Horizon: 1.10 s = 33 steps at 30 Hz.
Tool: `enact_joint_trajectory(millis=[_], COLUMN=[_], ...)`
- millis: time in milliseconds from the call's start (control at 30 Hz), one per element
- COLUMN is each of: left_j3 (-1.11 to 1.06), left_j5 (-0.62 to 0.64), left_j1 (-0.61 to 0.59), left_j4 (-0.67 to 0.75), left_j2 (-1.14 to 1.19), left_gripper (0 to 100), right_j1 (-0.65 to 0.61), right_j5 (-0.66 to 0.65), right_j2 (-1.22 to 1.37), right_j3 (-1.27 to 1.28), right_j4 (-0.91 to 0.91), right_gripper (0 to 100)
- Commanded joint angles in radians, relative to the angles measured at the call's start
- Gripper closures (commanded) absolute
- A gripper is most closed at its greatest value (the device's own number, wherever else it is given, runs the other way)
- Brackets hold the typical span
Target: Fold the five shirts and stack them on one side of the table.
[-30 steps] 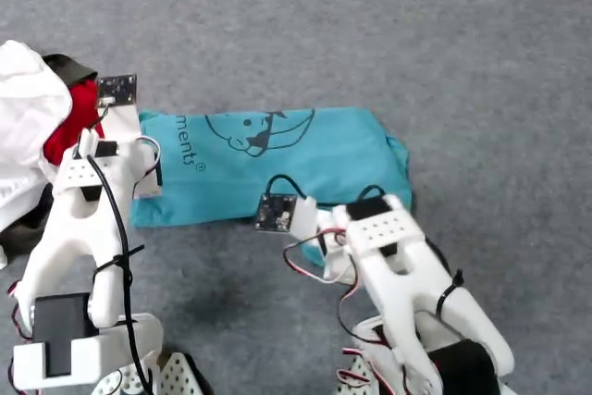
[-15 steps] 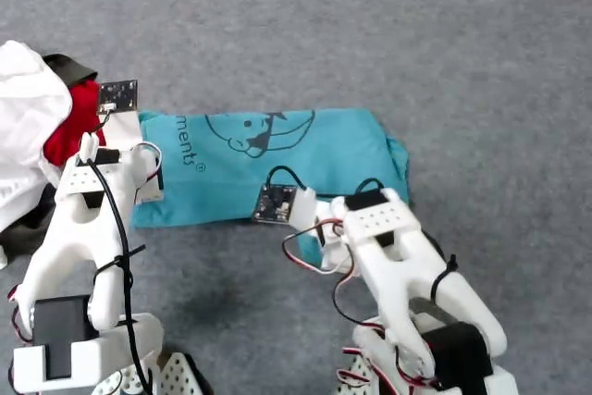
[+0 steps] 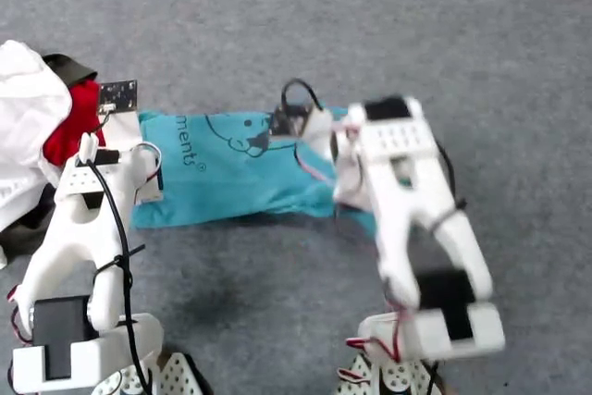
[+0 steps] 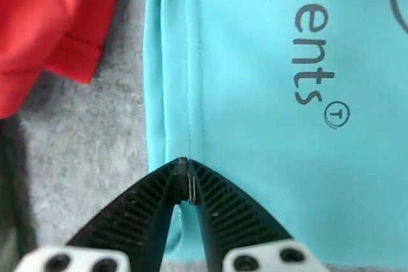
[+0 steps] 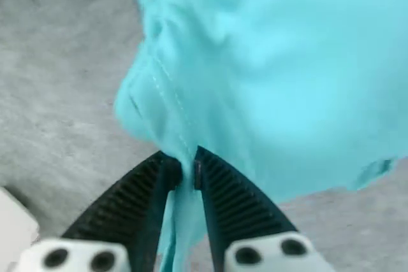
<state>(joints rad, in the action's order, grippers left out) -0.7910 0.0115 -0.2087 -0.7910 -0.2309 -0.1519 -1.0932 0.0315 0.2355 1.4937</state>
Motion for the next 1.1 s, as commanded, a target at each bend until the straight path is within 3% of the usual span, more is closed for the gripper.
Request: enact_joint_trajectory(millis=[0, 200, 333, 533, 600, 800, 867, 933, 1067], left_j3=[-0.027, -0.065, -0.067, -0.068, -0.067, -0.056, -0.051, -0.031, 0.039], left_j5=[0.009, 0.009, 0.009, 0.009, 0.009, 0.009, 0.009, 0.009, 0.003], left_j1=[0.001, 0.001, 0.001, -0.005, -0.007, -0.008, -0.010, -0.010, -0.039], left_j4=[0.057, 0.097, 0.098, 0.098, 0.097, 0.089, 0.069, 0.012, -0.126], left_j2=[-0.034, -0.038, -0.038, -0.038, -0.038, -0.043, -0.072, -0.124, -0.229], left_gripper=[97, 97, 97, 97, 97, 97, 97, 97, 97], right_j1=[0.011, -0.029, -0.044, -0.046, -0.044, -0.006, 0.005, 0.028, 0.109], right_j5=[-0.052, -0.186, -0.193, -0.066, -0.032, 0.066, 0.103, 0.114, 0.112], right_j2=[0.219, 0.576, 0.750, 0.828, 0.811, 0.691, 0.615, 0.515, 0.314], right_j3=[-0.372, -0.822, -1.047, -1.218, -1.245, -1.225, -1.156, -1.047, -0.782], right_j4=[0.097, 0.245, 0.262, 0.267, 0.267, 0.275, 0.275, 0.275, 0.264], right_gripper=[98.5, 98.4, 98.2, 80.2, 78.6, 78.6, 84.8, 98.2, 96.6])
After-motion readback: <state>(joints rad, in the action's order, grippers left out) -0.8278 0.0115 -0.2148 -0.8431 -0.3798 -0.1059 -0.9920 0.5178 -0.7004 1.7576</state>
